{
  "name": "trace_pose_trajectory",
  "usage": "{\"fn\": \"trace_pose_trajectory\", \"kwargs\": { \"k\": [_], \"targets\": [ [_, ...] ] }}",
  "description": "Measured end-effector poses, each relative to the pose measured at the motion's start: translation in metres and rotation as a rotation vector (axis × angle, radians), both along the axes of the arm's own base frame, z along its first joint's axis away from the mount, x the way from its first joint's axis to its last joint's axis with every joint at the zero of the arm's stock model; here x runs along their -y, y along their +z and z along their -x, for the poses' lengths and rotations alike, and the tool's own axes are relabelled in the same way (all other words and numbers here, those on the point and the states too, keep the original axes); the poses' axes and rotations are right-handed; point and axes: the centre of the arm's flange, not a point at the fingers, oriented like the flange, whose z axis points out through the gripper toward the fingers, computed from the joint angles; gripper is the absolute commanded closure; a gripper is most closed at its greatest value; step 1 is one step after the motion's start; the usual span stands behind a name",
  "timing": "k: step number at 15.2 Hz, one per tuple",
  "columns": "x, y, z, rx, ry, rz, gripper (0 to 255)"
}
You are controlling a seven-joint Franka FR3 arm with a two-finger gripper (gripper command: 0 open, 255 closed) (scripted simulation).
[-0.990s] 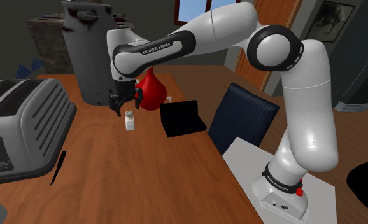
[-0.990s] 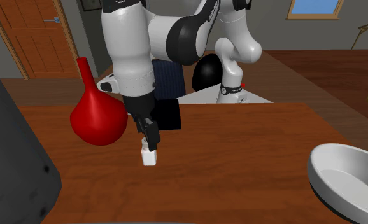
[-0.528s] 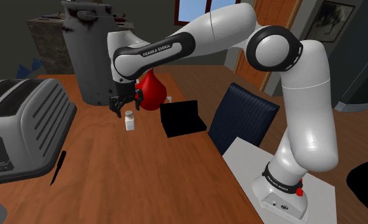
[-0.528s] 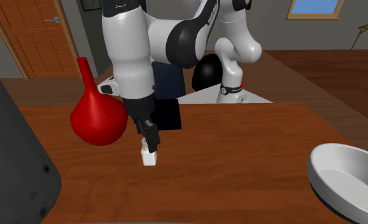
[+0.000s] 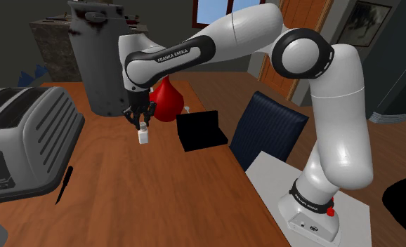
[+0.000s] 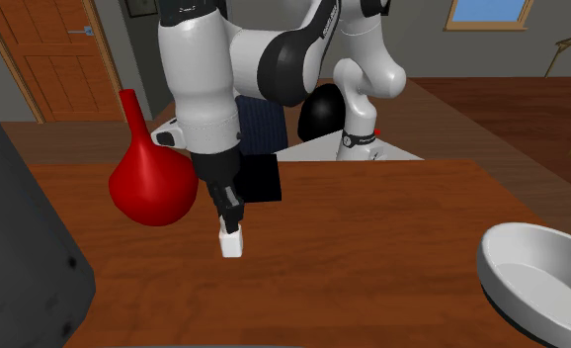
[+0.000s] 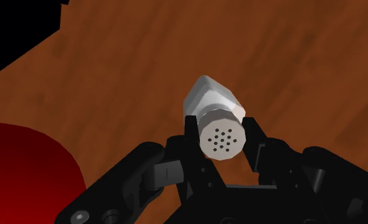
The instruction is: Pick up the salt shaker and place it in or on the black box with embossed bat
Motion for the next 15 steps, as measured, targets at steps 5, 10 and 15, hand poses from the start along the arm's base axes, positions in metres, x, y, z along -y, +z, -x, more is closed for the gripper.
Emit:
{"fn": "trace_pose_trajectory", "kwargs": {
  "k": [5,10,15],
  "targets": [
    [0.0,0.006,0.0,0.0,0.0,0.0,255],
    [0.0,0.032,0.001,0.0,0.0,0.0,255],
    [0.0,0.058,0.0,0.0,0.0,0.0,255]
  ]
}}
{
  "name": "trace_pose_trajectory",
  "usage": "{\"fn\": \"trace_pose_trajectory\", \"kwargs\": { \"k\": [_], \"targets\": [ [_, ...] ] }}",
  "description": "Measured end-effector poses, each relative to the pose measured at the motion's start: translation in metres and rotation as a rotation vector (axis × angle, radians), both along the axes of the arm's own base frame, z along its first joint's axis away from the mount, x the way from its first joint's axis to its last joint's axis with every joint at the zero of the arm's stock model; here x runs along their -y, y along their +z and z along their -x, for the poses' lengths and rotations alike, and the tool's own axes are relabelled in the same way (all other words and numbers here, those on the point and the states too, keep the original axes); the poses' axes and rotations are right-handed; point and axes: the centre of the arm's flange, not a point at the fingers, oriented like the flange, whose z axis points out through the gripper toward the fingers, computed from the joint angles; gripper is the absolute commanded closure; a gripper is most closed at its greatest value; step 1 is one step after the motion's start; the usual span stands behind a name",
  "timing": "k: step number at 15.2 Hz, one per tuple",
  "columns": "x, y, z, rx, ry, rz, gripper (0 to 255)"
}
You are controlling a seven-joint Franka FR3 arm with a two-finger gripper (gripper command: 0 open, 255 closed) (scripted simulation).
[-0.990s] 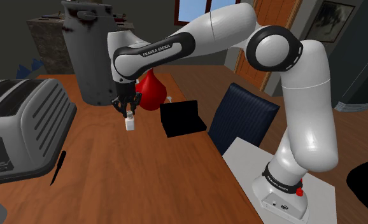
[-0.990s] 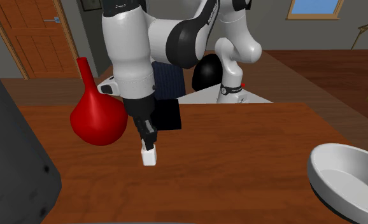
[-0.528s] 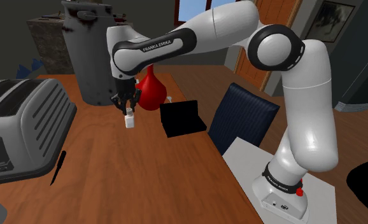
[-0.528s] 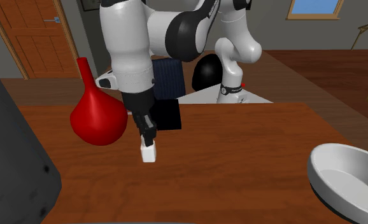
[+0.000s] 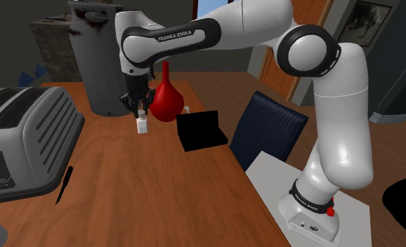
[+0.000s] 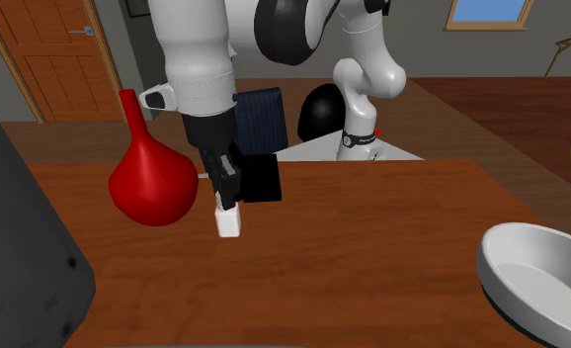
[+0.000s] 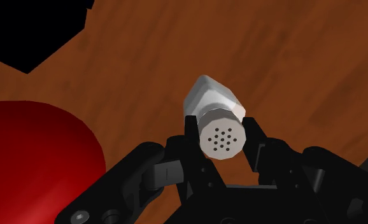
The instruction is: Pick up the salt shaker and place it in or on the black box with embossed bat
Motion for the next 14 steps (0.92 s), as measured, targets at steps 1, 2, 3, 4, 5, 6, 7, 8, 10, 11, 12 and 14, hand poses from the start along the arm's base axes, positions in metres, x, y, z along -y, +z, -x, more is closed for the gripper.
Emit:
{"fn": "trace_pose_trajectory", "kwargs": {
  "k": [1,2,3,4,5,6,7,8,10,11,12,14],
  "targets": [
    [0.001,0.005,0.0,0.0,0.0,0.0,255],
    [0.0,0.01,0.0,0.0,0.0,0.0,255],
    [0.0,0.015,0.0,0.0,0.0,0.0,255],
    [0.0,0.021,0.0,0.0,0.0,0.0,255],
    [0.0,0.026,0.0,0.0,0.0,0.0,255],
    [0.0,0.031,0.0,0.0,0.0,0.0,255],
    [-0.001,0.036,0.0,0.0,0.0,0.0,255],
    [0.0,0.042,0.0,0.0,0.0,0.0,255],
    [-0.001,0.052,-0.001,0.0,0.0,0.0,255],
    [-0.001,0.057,-0.001,0.0,0.0,0.0,255],
    [0.0,0.062,0.0,0.0,0.0,0.0,255],
    [0.0,0.073,-0.001,0.0,0.0,0.0,255]
  ]
}}
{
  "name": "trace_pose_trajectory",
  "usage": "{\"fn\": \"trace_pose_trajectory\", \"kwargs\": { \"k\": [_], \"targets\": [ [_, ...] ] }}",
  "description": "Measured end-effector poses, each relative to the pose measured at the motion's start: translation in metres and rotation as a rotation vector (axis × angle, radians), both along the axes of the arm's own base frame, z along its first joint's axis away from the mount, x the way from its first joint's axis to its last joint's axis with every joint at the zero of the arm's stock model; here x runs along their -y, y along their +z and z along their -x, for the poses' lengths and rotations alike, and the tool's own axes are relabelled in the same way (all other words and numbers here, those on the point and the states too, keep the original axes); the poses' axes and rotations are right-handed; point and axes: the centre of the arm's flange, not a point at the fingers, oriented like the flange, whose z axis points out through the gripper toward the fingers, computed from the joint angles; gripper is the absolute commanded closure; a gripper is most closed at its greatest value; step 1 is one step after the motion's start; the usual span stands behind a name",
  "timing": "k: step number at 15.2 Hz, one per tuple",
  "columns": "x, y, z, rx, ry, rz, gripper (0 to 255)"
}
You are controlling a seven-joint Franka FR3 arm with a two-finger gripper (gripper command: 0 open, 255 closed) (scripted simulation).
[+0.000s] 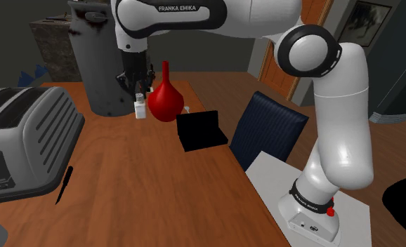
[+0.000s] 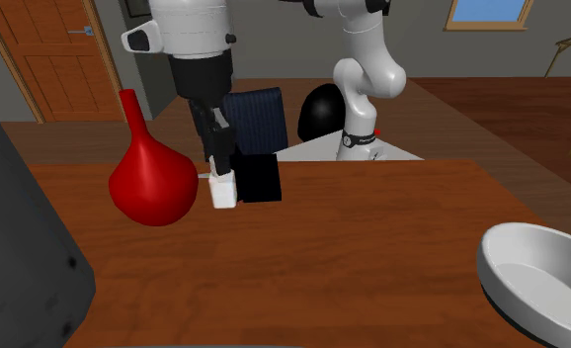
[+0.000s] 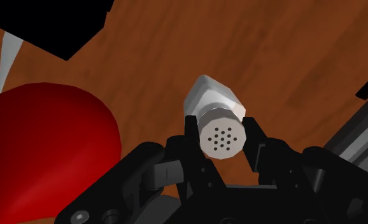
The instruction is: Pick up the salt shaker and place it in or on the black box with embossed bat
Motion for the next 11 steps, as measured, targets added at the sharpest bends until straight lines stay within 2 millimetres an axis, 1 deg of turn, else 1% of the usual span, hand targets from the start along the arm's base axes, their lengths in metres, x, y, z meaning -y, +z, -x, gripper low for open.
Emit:
{"fn": "trace_pose_trajectory", "kwargs": {
  "k": [7,9,11],
  "targets": [
    [0.0,0.035,0.001,0.0,0.0,0.0,255],
    [0.014,0.042,0.008,-0.001,0.0,0.0,255],
    [0.033,0.046,0.024,0.0,0.0,0.0,255]
  ]
}}
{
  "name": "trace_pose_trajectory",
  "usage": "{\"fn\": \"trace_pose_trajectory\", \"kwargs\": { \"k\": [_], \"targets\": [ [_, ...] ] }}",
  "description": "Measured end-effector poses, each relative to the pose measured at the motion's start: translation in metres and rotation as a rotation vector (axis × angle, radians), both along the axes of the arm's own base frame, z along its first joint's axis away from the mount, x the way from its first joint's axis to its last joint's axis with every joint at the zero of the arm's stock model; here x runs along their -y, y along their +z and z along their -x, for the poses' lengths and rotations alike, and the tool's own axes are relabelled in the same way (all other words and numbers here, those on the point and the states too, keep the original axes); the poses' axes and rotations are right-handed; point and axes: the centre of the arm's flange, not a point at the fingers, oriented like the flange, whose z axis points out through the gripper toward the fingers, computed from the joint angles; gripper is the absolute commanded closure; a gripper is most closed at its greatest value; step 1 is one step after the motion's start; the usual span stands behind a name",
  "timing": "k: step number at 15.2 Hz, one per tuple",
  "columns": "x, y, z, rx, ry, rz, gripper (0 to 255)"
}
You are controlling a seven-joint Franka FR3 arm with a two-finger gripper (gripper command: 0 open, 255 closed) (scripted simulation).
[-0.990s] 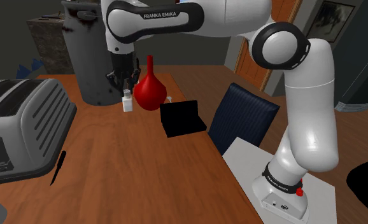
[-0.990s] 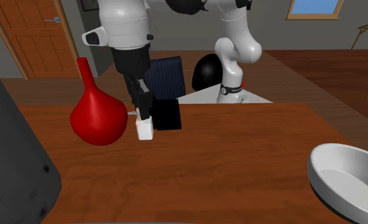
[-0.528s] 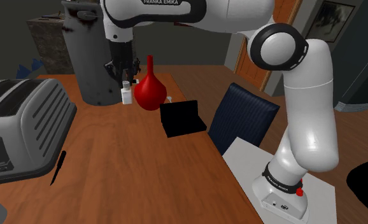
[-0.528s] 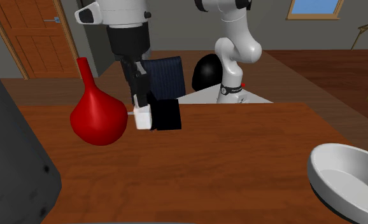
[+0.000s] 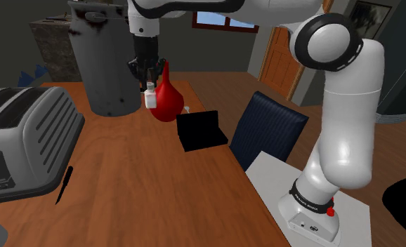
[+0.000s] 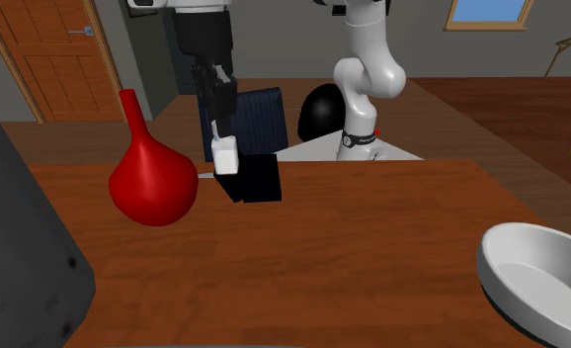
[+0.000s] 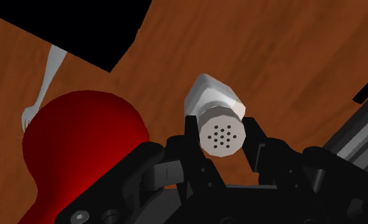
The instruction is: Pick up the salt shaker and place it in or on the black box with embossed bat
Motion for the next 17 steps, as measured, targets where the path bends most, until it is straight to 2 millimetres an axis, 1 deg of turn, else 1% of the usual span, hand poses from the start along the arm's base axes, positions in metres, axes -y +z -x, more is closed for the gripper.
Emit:
{"fn": "trace_pose_trajectory", "kwargs": {
  "k": [3,7,10,12,14,15,16,17],
  "targets": [
    [0.029,0.01,0.024,0.0,0.0,0.0,255],
    [0.071,0.018,0.058,0.0,0.0,0.0,255],
    [0.098,0.025,0.075,0.0,0.0,0.001,255],
    [0.121,0.03,0.095,0.0,-0.001,0.001,255],
    [0.145,0.031,0.109,0.0,-0.001,0.001,255],
    [0.155,0.035,0.117,0.0,-0.001,0.001,255],
    [0.165,0.037,0.126,0.0,-0.001,0.001,255],
    [0.169,0.036,0.129,0.001,-0.001,0.0,255]
  ]
}}
